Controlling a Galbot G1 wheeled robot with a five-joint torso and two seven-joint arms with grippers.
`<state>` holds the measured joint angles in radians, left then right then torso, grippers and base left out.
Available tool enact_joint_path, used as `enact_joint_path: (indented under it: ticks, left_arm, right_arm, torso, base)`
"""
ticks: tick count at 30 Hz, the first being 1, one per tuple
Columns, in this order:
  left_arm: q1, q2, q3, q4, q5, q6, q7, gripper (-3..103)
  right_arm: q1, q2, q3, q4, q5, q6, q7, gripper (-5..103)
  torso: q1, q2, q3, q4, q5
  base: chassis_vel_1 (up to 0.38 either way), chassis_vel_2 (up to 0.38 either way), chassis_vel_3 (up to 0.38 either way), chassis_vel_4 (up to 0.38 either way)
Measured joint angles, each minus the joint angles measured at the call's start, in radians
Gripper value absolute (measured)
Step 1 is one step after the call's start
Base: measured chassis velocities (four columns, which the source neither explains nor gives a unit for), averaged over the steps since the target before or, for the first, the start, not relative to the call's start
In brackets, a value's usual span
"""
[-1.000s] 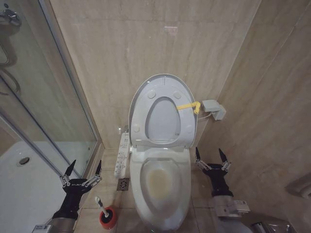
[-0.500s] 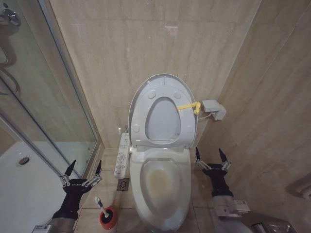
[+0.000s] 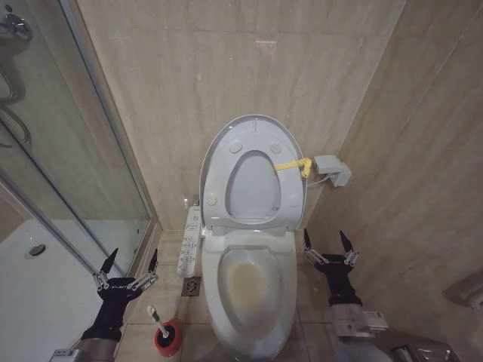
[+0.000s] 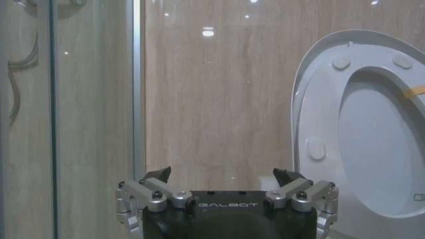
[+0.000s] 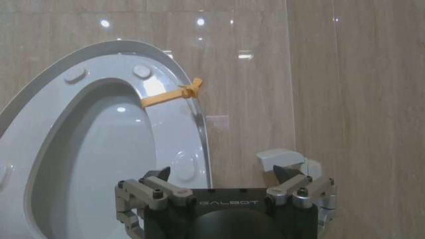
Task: Open the toilet lid, clean the toilet bowl with a toilet brush, close the toilet lid, and flush.
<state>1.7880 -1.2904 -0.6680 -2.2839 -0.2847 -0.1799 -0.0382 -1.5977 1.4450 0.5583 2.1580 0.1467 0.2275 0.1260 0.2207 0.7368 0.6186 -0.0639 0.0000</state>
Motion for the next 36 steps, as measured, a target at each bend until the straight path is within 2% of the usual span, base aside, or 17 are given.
enact_joint_path:
  ticks: [4,8,9,11,17,23,26,36]
  left_arm:
    - [0.000,0.000,0.000,0.000,0.000,0.000,0.000,100]
    - [0.000,0.000,0.000,0.000,0.000,0.000,0.000,100]
    - [0.000,0.000,0.000,0.000,0.000,0.000,0.000,100]
    - [0.000,0.000,0.000,0.000,0.000,0.000,0.000,100]
    - [0.000,0.000,0.000,0.000,0.000,0.000,0.000,100]
    - [0.000,0.000,0.000,0.000,0.000,0.000,0.000,100]
    - [0.000,0.000,0.000,0.000,0.000,0.000,0.000,100]
    - [0.000,0.000,0.000,0.000,0.000,0.000,0.000,100]
  right_arm:
    - [-0.027,-0.002,0.013,-0.042,-0.020,0.017,0.023,100]
    - [-0.105,-0.009,0.052,-0.166,-0.083,0.057,0.088,100]
    - [-0.127,-0.010,0.063,-0.197,-0.099,0.066,0.105,100]
    - [-0.128,-0.009,0.074,-0.227,-0.108,0.124,0.103,100]
    - [-0.098,-0.006,0.066,-0.214,-0.083,0.195,0.083,100]
    - [-0.032,-0.004,0.066,-0.159,-0.046,0.199,0.096,100]
    - [-0.005,-0.017,0.078,-0.113,-0.015,0.152,0.119,100]
    - [0.045,-0.043,0.080,-0.146,-0.024,0.114,0.159,100]
  torso:
    - [0.000,0.000,0.000,0.0006,-0.0002]
    - [0.000,0.000,0.000,0.0000,0.0001]
    - [0.000,0.000,0.000,-0.0010,0.0002]
    - [0.000,0.000,0.000,-0.0007,0.0002]
    - [0.000,0.000,0.000,0.0002,0.0001]
    - [0.000,0.000,0.000,0.0002,0.0001]
    - [0.000,0.000,0.000,0.0002,0.0000]
    - [0.000,0.000,0.000,-0.0002,0.0000]
  base:
    - [0.000,0.000,0.000,0.000]
    - [0.000,0.000,0.000,0.000]
    - [0.000,0.000,0.000,0.000]
    - [0.000,0.000,0.000,0.000]
    - [0.000,0.000,0.000,0.000]
    - [0.000,0.000,0.000,0.000]
    - [0.000,0.000,0.000,0.000]
    - [0.000,0.000,0.000,0.000]
